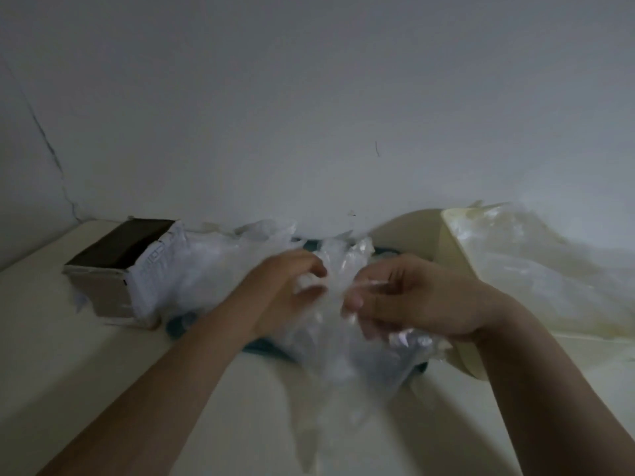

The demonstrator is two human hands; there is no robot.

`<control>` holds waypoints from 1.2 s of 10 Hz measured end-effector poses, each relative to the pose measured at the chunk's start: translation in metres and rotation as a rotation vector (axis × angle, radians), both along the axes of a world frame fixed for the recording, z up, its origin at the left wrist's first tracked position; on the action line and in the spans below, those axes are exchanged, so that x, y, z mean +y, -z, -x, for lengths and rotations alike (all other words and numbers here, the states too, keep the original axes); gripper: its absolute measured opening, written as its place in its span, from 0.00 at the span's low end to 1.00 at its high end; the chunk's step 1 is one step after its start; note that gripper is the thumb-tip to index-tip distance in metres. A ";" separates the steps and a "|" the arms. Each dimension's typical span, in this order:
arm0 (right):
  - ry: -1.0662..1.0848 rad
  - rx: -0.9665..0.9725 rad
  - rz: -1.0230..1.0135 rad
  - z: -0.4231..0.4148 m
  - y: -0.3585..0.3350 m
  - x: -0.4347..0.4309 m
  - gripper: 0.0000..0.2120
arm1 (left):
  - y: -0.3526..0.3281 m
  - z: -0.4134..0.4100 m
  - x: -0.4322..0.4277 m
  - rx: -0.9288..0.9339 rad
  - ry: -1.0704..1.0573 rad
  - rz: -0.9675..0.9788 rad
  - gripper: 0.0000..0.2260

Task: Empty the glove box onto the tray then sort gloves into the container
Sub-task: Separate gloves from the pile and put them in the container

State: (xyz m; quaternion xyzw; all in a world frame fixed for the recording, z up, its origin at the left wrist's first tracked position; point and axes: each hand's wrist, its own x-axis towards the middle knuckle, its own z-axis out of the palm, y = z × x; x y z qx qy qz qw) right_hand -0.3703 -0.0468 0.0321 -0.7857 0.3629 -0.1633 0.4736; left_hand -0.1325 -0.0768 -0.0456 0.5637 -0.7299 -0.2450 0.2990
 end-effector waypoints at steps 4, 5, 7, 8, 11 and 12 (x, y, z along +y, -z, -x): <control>-0.175 0.264 -0.014 -0.004 -0.008 0.011 0.05 | -0.009 0.001 0.013 -0.165 0.008 0.198 0.05; -0.138 0.260 0.173 -0.004 -0.016 0.014 0.06 | -0.032 -0.008 0.016 0.178 -0.104 0.132 0.08; 0.087 0.040 0.399 -0.004 -0.021 0.017 0.11 | -0.067 -0.016 0.044 0.474 0.058 -0.219 0.30; 0.165 0.077 0.494 -0.003 -0.020 0.017 0.09 | -0.063 -0.010 0.037 0.539 0.049 -0.261 0.37; 0.114 0.047 0.567 -0.021 0.005 0.009 0.05 | -0.019 -0.022 0.021 0.821 0.026 -0.406 0.15; 0.118 -0.057 0.498 -0.025 0.011 0.003 0.04 | -0.043 -0.002 0.040 0.921 0.060 -0.472 0.20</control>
